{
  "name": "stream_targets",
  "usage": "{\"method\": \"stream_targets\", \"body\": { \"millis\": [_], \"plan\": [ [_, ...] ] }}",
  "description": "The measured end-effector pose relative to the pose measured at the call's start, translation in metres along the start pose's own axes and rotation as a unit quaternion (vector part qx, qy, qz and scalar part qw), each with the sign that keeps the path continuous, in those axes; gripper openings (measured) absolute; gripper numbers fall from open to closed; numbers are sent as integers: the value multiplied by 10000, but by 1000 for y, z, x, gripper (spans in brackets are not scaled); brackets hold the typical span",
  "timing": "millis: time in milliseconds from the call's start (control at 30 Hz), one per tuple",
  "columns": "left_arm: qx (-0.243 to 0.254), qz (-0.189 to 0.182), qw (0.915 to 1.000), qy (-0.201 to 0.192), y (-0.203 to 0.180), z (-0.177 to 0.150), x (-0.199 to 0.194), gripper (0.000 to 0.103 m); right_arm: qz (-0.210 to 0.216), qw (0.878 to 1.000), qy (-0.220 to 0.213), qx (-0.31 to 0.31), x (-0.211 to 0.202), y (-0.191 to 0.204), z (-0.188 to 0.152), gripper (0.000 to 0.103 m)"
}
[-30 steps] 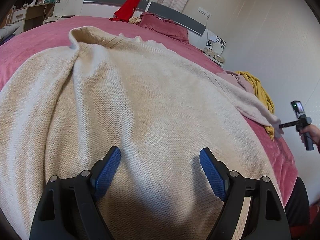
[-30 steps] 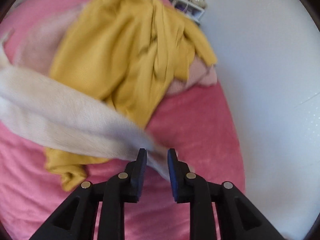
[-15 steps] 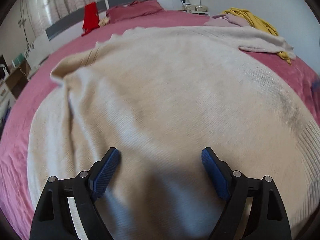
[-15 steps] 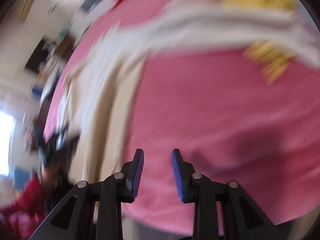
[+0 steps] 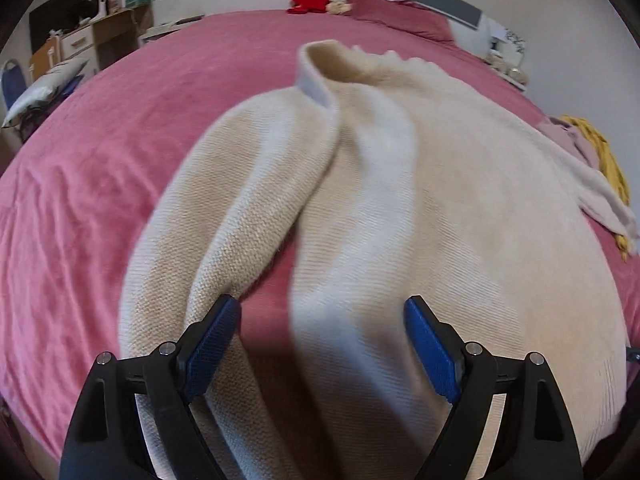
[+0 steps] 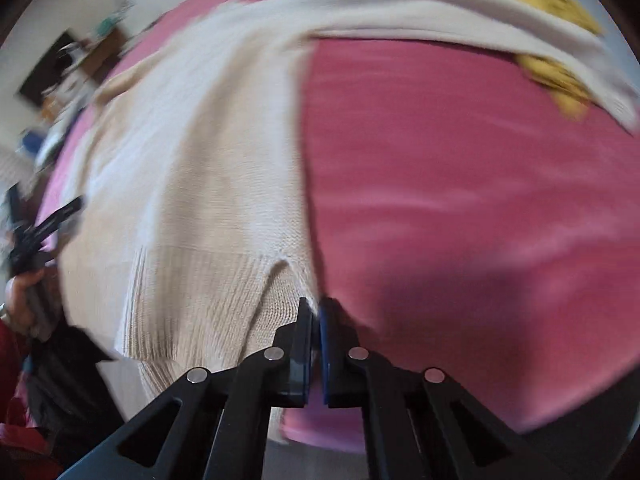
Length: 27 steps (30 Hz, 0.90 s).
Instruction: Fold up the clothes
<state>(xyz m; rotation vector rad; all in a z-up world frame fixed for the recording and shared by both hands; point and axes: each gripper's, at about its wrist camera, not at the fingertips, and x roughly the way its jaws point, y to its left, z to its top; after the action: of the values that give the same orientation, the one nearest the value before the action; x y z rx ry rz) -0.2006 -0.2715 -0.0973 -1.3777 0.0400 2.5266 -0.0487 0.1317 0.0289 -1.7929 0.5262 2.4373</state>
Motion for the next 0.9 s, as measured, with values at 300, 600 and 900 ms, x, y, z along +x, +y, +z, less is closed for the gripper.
{"method": "stream_targets", "body": {
  "millis": [300, 600, 900],
  "plan": [
    [1929, 1078, 9733, 625, -1, 29, 7, 95, -138, 9960, -614, 631, -40, -16, 13, 25],
    [2354, 406, 9621, 1318, 45, 16, -22, 95, -1566, 9759, -206, -1508, -32, 75, 19, 25],
    [362, -397, 9902, 1292, 106, -20, -40, 95, -1547, 9876, 128, 236, -58, -37, -5, 27]
  ]
}}
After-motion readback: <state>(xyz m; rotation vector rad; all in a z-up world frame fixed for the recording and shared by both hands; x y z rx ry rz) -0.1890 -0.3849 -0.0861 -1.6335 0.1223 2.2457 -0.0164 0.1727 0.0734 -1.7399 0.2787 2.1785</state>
